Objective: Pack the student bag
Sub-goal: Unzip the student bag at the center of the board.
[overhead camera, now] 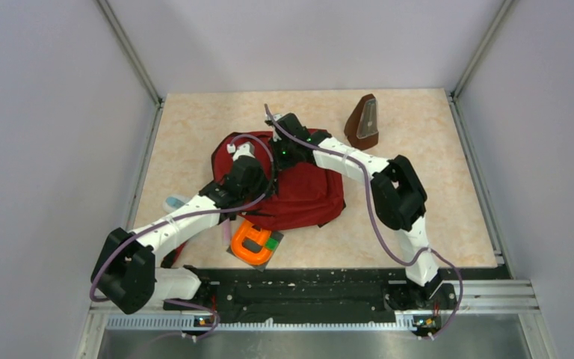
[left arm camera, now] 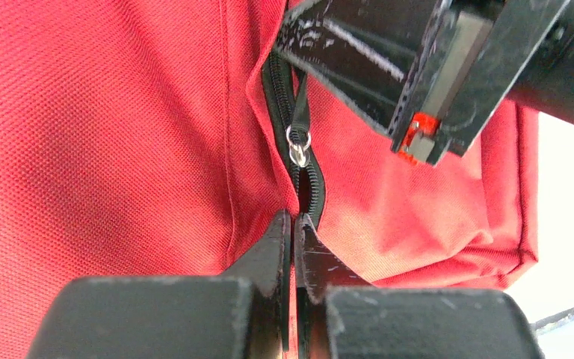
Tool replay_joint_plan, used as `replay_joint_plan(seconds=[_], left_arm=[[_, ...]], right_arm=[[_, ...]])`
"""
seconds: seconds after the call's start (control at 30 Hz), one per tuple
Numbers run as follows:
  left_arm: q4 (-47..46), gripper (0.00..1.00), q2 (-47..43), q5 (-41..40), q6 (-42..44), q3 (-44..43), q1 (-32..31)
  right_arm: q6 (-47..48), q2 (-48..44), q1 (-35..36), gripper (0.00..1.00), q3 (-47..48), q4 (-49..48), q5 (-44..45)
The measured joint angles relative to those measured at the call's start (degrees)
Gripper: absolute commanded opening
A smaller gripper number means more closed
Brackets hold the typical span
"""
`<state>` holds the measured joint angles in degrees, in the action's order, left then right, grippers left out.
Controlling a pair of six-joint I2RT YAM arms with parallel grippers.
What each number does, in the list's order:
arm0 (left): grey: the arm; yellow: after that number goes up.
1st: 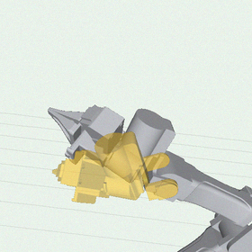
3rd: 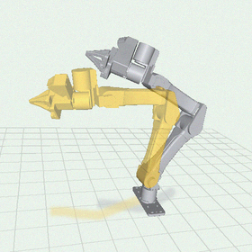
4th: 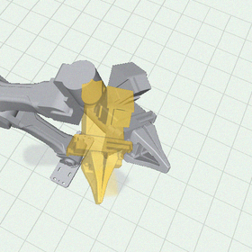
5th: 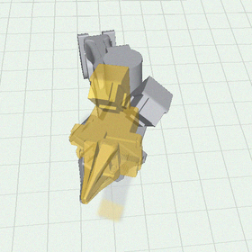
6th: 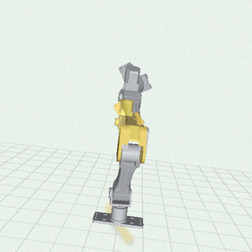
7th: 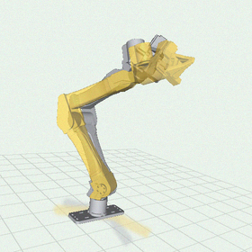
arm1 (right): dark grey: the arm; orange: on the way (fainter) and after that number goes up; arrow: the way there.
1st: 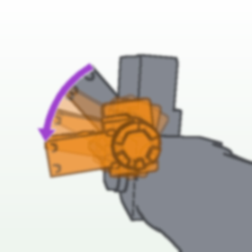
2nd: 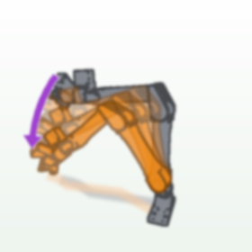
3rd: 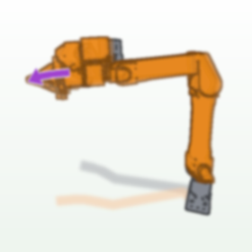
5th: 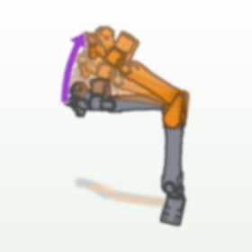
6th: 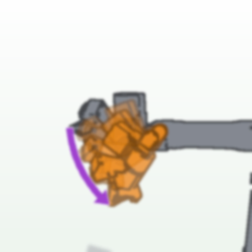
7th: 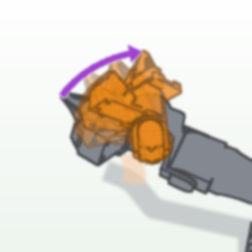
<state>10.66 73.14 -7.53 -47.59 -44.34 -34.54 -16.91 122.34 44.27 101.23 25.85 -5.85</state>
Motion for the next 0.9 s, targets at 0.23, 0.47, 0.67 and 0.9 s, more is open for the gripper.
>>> replay_joint_plan(seconds=[0.23, 0.47, 0.67, 0.9], left_arm=[[-0.4, 0.00, 0.0, 1.7, 5.3, 1.1, 0.0], [-0.5, 0.00, 0.0, 4.7, 10.7, 1.3, 0.0], [-0.8, 0.00, 0.0, 6.5, 13.5, 1.7, 0.0], [-1.0, 0.00, -0.3, 6.6, 14.6, 2.4, 0.0]], right_arm=[[-1.0, 0.2, 0.2, 0.00, 2.5, -2.1, 10.0], [-1.2, 2.9, 0.2, 0.00, 6.3, -7.5, 18.4], [-0.2, 6.8, 0.2, 0.00, 8.0, -11.0, 23.5], [1.0, 12.2, 0.0, 0.00, 17.3, -12.9, 28.1]])
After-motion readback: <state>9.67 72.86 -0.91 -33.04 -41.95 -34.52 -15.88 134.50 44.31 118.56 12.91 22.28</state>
